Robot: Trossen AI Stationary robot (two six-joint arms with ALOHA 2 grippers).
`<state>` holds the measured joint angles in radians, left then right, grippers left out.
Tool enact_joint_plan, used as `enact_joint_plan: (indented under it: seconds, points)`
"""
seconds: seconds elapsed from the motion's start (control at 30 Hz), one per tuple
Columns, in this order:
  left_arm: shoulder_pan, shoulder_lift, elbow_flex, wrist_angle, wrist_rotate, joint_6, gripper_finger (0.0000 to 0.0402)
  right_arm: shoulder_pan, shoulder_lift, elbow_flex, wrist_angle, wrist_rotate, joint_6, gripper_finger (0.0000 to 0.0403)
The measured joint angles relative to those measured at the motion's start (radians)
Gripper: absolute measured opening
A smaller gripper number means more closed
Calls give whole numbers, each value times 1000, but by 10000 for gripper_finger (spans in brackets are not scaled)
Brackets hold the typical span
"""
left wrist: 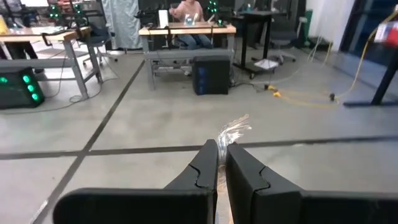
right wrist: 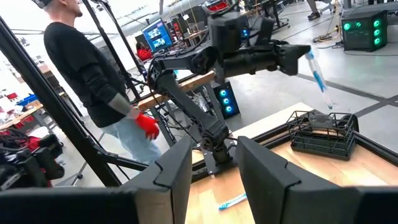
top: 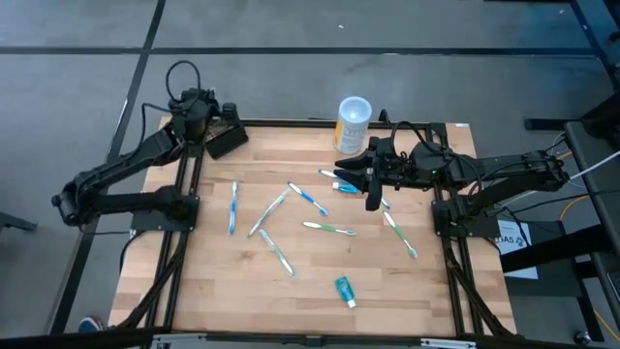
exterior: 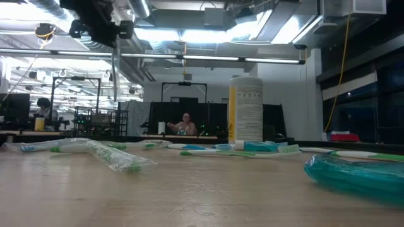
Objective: Pick & Place toothbrushing station
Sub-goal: Put the blue toothbrush into the right section of the black organizer
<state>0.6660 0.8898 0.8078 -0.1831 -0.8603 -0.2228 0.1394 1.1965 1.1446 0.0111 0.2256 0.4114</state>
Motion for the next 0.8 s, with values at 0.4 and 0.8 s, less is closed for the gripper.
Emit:
enact_joint_plan:
  seconds: [0.4, 0.8]
  points:
    - [88, 122, -1, 83, 141, 88, 7, 0, -18, 0, -3, 29, -2, 130]
    - [140, 176, -1, 58, 175, 88, 7, 0, -45, 0, -17, 55, -8, 130]
